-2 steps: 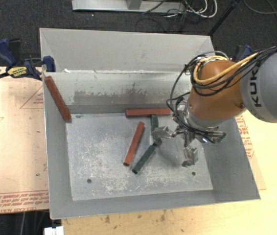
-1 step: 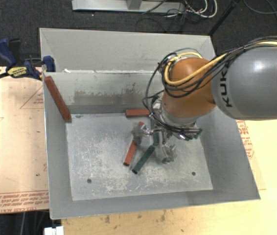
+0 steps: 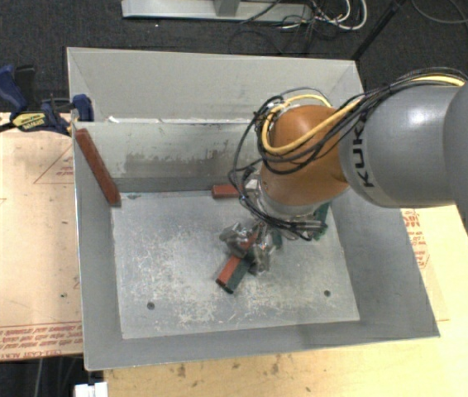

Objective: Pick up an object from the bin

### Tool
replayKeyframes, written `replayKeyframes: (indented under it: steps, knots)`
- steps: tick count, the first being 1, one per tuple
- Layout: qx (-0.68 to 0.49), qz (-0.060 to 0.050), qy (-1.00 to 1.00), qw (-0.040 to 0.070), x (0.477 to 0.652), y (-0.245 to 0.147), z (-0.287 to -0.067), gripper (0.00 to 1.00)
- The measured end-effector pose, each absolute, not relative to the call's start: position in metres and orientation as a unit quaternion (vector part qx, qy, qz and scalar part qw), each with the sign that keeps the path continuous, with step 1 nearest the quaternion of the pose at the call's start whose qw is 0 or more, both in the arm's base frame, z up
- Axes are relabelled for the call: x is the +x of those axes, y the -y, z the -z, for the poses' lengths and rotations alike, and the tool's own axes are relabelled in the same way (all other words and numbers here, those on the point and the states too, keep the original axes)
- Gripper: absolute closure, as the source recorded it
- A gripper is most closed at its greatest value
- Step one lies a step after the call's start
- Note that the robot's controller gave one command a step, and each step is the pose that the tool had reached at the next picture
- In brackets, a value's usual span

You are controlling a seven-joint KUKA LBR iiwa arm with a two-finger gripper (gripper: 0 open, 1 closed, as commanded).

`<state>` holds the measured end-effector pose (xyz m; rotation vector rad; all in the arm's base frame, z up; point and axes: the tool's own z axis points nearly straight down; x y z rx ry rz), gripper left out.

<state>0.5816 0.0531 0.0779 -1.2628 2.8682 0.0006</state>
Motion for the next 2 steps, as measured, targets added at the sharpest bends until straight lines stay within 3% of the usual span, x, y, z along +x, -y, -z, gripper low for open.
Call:
replayKeyframes:
  steps: [1,2]
  knots:
    - [-0.403,0.0,-0.915,0.004,0.582,-0.053,-0.078,1.0]
    - [-0.379,0.001,-0.925,0.005,0.522,-0.03,-0.258,1.0]
